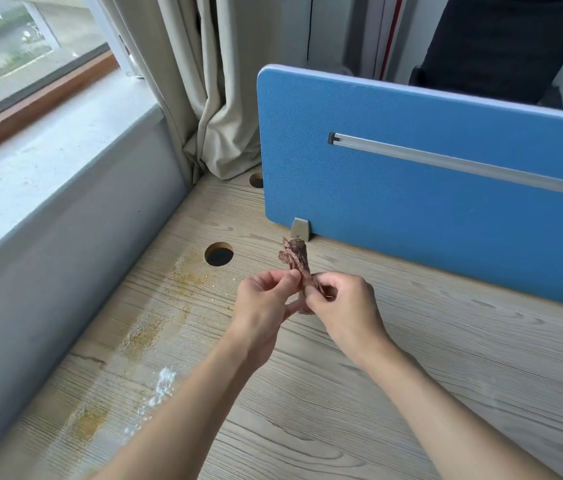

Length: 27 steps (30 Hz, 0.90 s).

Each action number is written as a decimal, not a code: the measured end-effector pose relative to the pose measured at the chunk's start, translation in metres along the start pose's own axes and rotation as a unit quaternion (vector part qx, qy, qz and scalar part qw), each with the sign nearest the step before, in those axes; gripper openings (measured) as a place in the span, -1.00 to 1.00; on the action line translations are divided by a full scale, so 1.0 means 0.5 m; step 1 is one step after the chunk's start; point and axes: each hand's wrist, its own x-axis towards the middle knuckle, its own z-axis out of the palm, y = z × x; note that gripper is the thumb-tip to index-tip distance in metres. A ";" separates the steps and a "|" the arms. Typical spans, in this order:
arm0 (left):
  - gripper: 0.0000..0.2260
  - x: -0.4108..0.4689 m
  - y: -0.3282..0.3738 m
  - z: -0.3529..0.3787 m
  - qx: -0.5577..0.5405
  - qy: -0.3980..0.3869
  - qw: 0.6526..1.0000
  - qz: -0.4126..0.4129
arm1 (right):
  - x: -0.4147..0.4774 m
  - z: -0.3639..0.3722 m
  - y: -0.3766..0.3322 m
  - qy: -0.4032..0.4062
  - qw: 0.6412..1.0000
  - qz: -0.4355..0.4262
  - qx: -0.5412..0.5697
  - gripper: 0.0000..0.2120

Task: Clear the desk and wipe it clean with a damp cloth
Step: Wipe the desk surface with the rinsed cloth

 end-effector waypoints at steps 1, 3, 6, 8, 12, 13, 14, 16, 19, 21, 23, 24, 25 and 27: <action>-0.81 -0.002 0.001 0.002 0.007 0.007 1.000 0.005 | 0.001 0.000 -0.003 0.004 1.000 0.012 0.014 -0.80; -0.78 -0.002 0.005 0.000 0.010 0.017 1.000 0.013 | 0.005 -0.006 -0.010 -0.006 0.996 0.044 0.074 -0.78; -0.80 -0.002 0.014 -0.009 0.014 0.019 1.000 0.005 | 0.010 -0.011 -0.011 -0.017 0.982 0.097 0.164 -0.73; -0.81 -0.002 0.018 -0.018 0.007 0.014 1.000 -0.010 | 0.015 -0.015 -0.007 0.029 0.965 0.137 0.223 -0.62; -0.81 0.001 0.018 -0.056 -0.057 0.050 0.996 -0.049 | 0.025 -0.049 -0.026 0.085 0.876 0.239 0.411 -0.78; -0.81 0.003 0.017 -0.067 -0.075 0.059 0.993 -0.065 | 0.027 -0.056 -0.030 0.084 0.854 0.248 0.450 -0.80; -0.83 0.006 0.014 -0.076 -0.077 0.065 0.991 -0.084 | 0.028 -0.060 -0.031 0.086 0.840 0.247 0.476 -0.81; -0.87 0.004 0.003 -0.080 -0.002 0.078 0.989 -0.126 | 0.028 -0.059 -0.034 0.079 0.827 0.239 0.503 -0.81; -0.76 0.000 -0.012 -0.060 0.225 0.116 0.962 -0.101 | 0.027 -0.047 -0.032 0.070 0.811 0.247 0.525 -0.81; -0.59 -0.002 -0.012 -0.037 0.133 0.052 0.985 -0.099 | 0.021 -0.037 -0.034 0.054 0.801 0.262 0.536 -0.78; -0.54 0.000 -0.010 -0.015 -0.001 0.001 0.990 -0.139 | 0.013 -0.027 -0.030 0.014 0.796 0.274 0.539 -0.72; -0.58 0.004 -0.013 -0.011 -0.029 -0.009 0.989 -0.144 | 0.010 -0.020 -0.027 0.001 0.811 0.281 0.514 -0.72; -0.68 0.006 -0.018 -0.008 -0.027 -0.002 0.990 -0.139 | 0.007 -0.014 -0.025 -0.003 0.849 0.279 0.448 -0.74; -0.89 0.012 -0.028 -0.006 0.004 0.042 0.993 -0.114 | 0.007 -0.006 -0.014 0.012 0.949 0.241 0.203 -0.76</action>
